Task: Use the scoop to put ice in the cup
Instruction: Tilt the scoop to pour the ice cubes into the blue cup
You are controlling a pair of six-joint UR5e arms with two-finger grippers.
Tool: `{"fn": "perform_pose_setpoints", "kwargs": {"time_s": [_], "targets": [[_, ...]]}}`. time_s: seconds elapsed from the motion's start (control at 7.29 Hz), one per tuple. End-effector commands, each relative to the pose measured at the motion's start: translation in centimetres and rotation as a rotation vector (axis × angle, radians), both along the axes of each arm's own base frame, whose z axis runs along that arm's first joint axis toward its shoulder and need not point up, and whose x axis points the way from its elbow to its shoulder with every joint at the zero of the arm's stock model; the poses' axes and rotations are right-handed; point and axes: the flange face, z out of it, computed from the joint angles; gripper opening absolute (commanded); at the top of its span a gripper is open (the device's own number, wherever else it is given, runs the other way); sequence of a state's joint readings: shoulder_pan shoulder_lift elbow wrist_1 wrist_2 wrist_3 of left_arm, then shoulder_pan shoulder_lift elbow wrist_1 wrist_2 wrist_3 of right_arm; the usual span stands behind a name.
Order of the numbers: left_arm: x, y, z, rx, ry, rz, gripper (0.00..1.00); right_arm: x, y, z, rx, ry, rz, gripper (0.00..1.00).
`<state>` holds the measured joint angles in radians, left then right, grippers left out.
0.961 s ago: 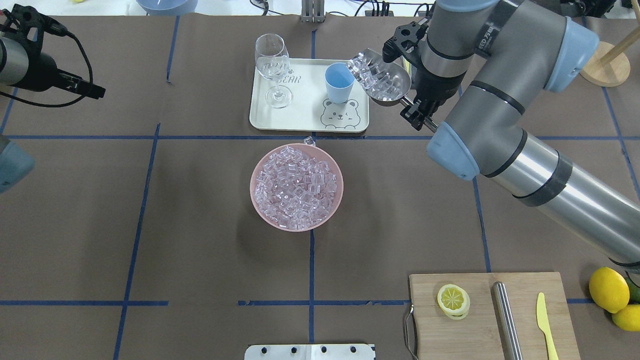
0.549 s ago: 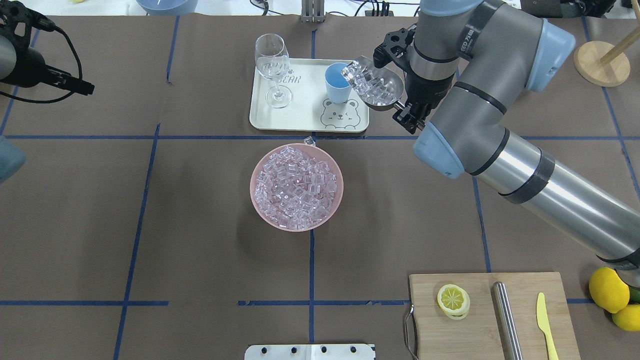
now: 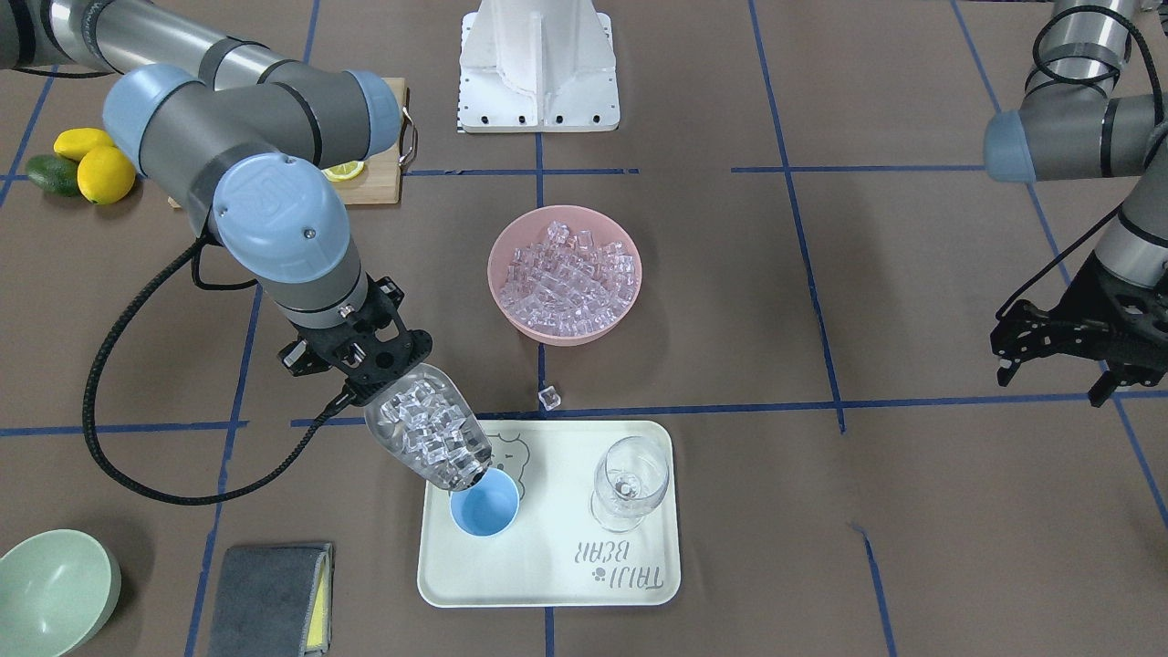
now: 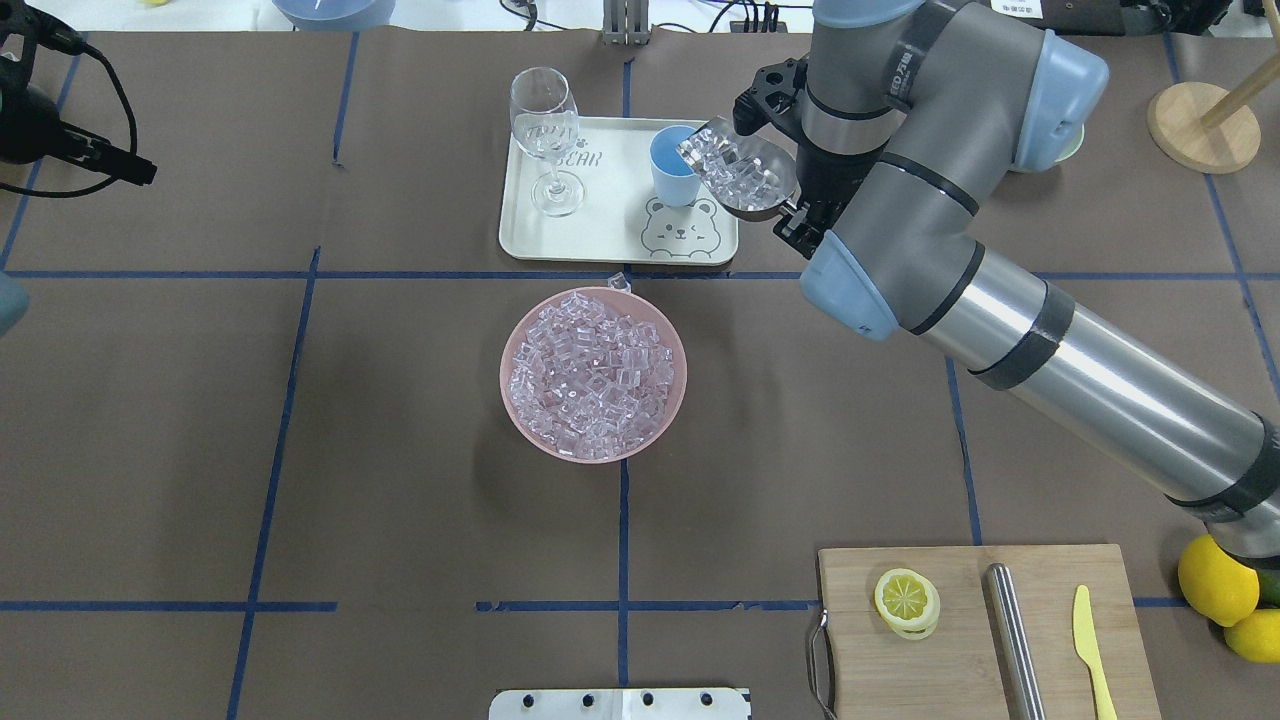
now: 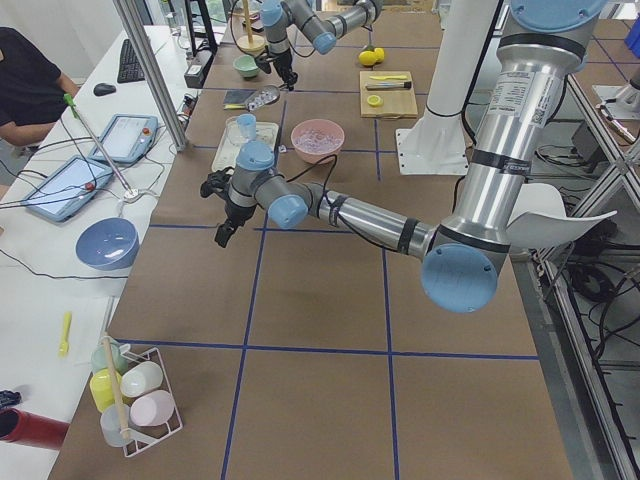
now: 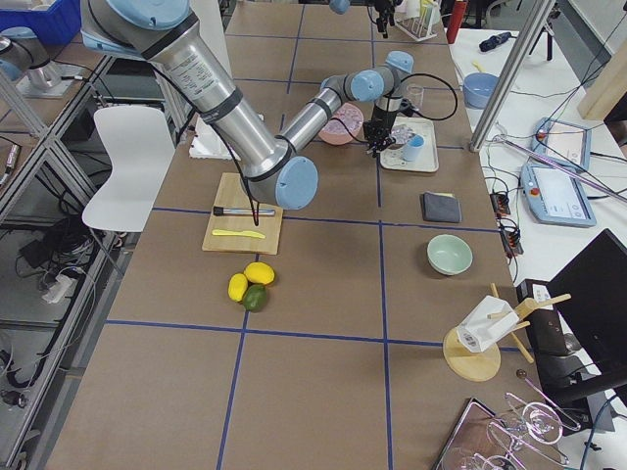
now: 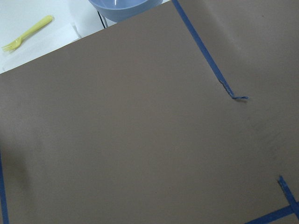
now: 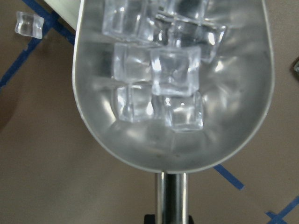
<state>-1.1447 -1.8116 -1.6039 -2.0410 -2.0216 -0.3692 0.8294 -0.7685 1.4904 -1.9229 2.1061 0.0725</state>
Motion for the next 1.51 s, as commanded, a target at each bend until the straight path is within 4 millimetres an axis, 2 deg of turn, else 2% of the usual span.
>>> {"fn": "perform_pose_setpoints", "kwargs": {"time_s": [0.0, 0.27, 0.55, 0.82, 1.1, 1.37], "targets": [[-0.6, 0.2, 0.4, -0.025, 0.033, 0.025, 1.00, 0.2, -0.9, -1.3, 0.023, 0.081, -0.053, 0.00], [-0.7, 0.2, 0.7, -0.036, 0.034, 0.015, 1.00, 0.1, -1.7, -1.2, 0.027, 0.110, -0.070, 0.00], [-0.7, 0.2, 0.6, -0.035, 0.036, 0.016, 1.00, -0.2, -2.8, -3.1, 0.018, 0.211, -0.133, 0.00], [-0.7, 0.2, 0.6, -0.036, 0.035, 0.017, 1.00, 0.1, -3.2, -3.0, 0.028, 0.273, -0.170, 0.00], [-0.7, 0.2, 0.6, -0.036, 0.035, 0.017, 1.00, -0.2, -4.1, -5.6, 0.023, 0.344, -0.212, 0.00], [-0.7, 0.3, 0.7, -0.037, 0.034, 0.017, 1.00, 0.0, -4.4, -5.4, 0.041, 0.378, -0.234, 0.00]]}}
